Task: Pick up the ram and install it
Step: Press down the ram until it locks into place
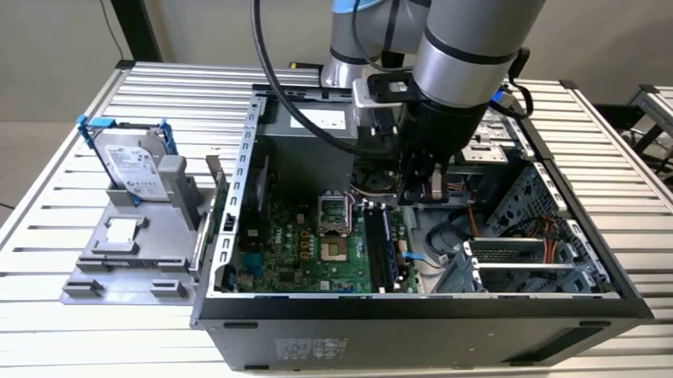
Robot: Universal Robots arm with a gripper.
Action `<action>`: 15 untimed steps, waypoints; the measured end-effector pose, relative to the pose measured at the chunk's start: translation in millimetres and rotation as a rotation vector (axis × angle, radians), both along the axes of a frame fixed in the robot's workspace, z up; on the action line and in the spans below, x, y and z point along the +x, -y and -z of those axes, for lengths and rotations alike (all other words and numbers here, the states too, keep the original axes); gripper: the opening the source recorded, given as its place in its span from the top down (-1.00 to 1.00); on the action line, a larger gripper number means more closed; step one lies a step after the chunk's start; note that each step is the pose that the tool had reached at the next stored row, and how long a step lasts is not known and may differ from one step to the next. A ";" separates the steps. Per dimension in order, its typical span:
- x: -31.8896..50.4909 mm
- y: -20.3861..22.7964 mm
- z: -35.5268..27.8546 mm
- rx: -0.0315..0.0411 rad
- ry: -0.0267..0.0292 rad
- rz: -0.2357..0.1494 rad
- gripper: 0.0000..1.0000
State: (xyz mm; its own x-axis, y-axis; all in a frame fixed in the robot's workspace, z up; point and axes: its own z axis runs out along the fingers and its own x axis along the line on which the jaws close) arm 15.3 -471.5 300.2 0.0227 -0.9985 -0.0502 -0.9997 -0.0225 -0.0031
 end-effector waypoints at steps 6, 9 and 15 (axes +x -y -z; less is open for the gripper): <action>0.0 0.0 -24.5 -0.0002 0.0000 0.000 1.00; 0.0 0.0 -24.7 0.0003 0.0001 0.000 1.00; 0.0 0.0 -25.3 0.0000 0.0000 0.000 1.00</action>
